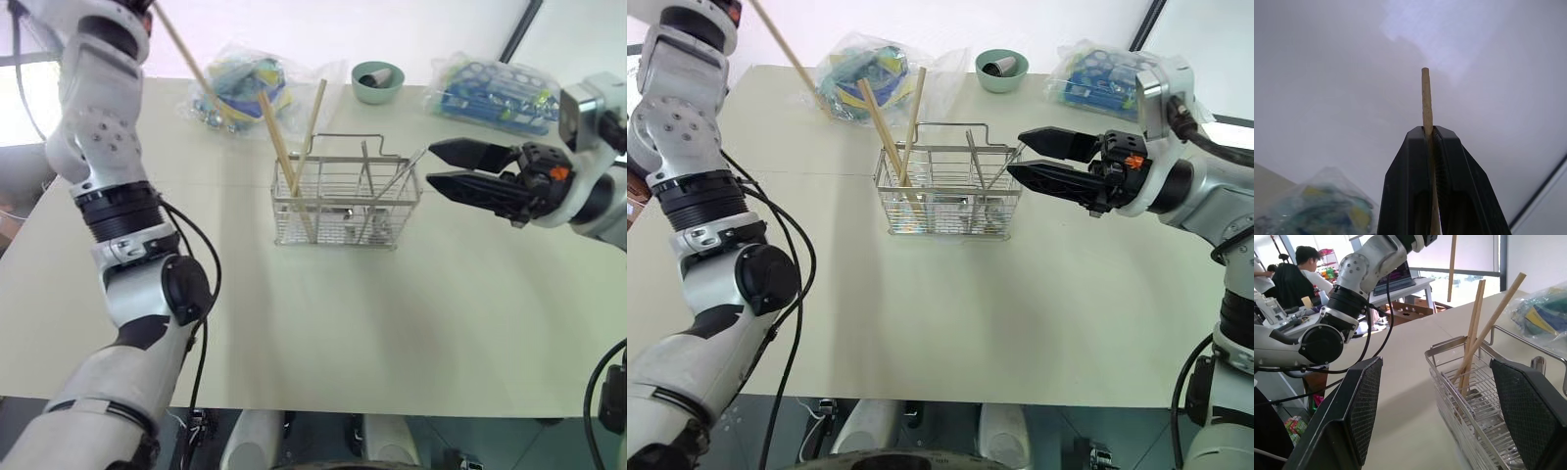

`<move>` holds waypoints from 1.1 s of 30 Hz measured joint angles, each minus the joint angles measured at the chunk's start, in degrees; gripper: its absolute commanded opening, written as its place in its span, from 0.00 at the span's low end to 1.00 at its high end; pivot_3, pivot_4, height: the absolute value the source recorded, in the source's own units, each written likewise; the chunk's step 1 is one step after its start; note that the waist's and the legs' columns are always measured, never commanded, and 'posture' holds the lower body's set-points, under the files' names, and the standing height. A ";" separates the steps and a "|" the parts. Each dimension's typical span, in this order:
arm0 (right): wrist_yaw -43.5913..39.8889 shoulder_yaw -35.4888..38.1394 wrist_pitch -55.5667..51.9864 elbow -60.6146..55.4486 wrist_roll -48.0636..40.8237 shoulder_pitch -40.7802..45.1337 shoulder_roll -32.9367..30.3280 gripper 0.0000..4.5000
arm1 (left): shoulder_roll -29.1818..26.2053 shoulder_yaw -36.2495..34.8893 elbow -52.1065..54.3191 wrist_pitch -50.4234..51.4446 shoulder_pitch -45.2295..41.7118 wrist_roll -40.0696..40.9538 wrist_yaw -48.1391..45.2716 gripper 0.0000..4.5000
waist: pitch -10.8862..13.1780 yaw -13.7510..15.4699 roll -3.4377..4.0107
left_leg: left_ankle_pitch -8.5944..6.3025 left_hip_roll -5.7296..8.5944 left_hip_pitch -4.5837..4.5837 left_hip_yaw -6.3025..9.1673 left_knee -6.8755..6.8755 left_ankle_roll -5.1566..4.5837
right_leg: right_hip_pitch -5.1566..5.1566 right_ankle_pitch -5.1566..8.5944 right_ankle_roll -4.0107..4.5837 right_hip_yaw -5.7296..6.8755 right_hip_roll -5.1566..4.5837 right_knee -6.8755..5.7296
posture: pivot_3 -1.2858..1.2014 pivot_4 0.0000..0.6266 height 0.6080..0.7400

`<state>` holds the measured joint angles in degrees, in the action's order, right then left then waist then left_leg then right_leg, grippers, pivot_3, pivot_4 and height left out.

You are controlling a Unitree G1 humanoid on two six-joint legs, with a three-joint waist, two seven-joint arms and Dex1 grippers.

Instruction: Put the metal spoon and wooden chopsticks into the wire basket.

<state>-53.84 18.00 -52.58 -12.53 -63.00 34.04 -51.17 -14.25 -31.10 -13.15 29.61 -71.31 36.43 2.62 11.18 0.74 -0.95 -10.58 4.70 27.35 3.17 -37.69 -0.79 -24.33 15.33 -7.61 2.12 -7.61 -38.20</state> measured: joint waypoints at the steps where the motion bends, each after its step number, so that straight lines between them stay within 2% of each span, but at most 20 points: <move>1: 0.04 0.00 -0.02 0.02 0.00 0.00 0.00 0.80 | 0.79 0.42 1.12 1.08 -0.19 1.48 -0.25 0.01 | 0.00 0.00 0.00 | 0.00 0.00 0.00 0.00 -0.02 0.00 | 0.01 0.00 0.00 0.00 0.01 -0.01 | 0.52 0.24 0.68; 5: 0.47 0.00 -0.19 -0.05 -0.04 -0.01 0.04 0.80 | 3.85 4.51 5.06 4.13 -0.24 4.54 -2.02 0.01 | 0.00 0.04 0.00 | 0.01 0.00 0.00 0.00 -0.07 0.00 | 0.04 0.00 0.00 0.00 0.03 -0.02 | 0.52 0.24 0.68; 10: 1.41 0.47 -0.33 -0.16 -0.27 -0.62 0.08 0.80 | 5.83 14.33 8.41 5.01 4.70 2.08 -6.04 0.01 | -0.01 -0.01 0.01 | -0.03 -0.01 -0.02 -0.03 -0.10 -0.07 | 0.07 0.00 0.00 -0.03 0.04 -0.03 | 0.52 0.24 0.68; 13: 2.01 0.99 -0.40 -0.34 -0.48 -1.27 0.07 0.80 | 6.83 18.97 9.36 4.31 9.16 -0.20 -8.50 0.23 | -0.01 -0.09 0.01 | -0.05 -0.04 -0.02 -0.04 -0.10 -0.09 | 0.06 0.00 0.00 -0.04 0.05 -0.03 | 0.52 0.24 0.68; 20: 3.21 1.82 -0.44 -0.76 -1.08 -1.89 0.08 0.80 | 8.76 20.18 13.53 2.22 13.09 -0.65 -10.60 0.99 | -0.01 0.01 0.01 | -0.17 -0.05 -0.01 -0.03 -0.14 -0.29 | 0.06 0.00 0.01 -0.04 0.04 -0.02 | 0.52 0.24 0.68; 24: 3.56 1.85 -0.43 -0.76 -1.23 -1.94 0.08 0.80 | 8.38 20.20 16.78 2.45 13.31 -0.06 -10.74 0.99 | -0.01 0.06 0.01 | -0.20 -0.05 -0.01 -0.04 -0.19 -0.34 | 0.09 0.00 0.01 -0.04 0.04 -0.02 | 0.52 0.24 0.68; 27: 3.57 1.83 -0.33 -0.71 -1.09 -1.93 0.12 0.80 | 4.71 20.36 18.00 3.48 13.10 -0.30 -11.46 0.99 | -0.01 -0.03 0.02 | -0.22 -0.06 -0.01 -0.04 -0.20 -0.37 | 0.08 0.01 0.01 -0.05 0.06 -0.03 | 0.52 0.24 0.68; 29: 3.10 1.81 0.02 -0.65 -0.61 -2.02 0.09 0.80 | -0.38 21.21 18.02 5.31 12.24 -0.94 -13.75 0.99 | 0.00 -0.20 0.03 | -0.22 -0.11 -0.01 -0.04 -0.19 -0.37 | 0.06 0.01 0.01 -0.05 0.15 -0.04 | 0.52 0.24 0.68; 33: 0.76 1.46 1.03 0.25 1.95 -2.69 -0.97 0.80 | -18.18 21.27 20.19 14.49 10.67 3.13 -28.17 0.99 | -0.01 -0.57 0.09 | -0.22 -0.21 -0.01 -0.09 -0.18 -0.36 | 0.00 0.02 0.03 -0.15 0.28 -0.05 | 0.52 0.24 0.68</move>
<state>-53.08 19.47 -51.55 -12.28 -61.05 31.35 -52.14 -32.43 -9.83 7.04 44.10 -60.64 39.56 -25.55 11.17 0.17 -0.86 -10.80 4.48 27.34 3.08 -37.86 -1.15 -24.33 15.34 -7.58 1.97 -7.33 -38.25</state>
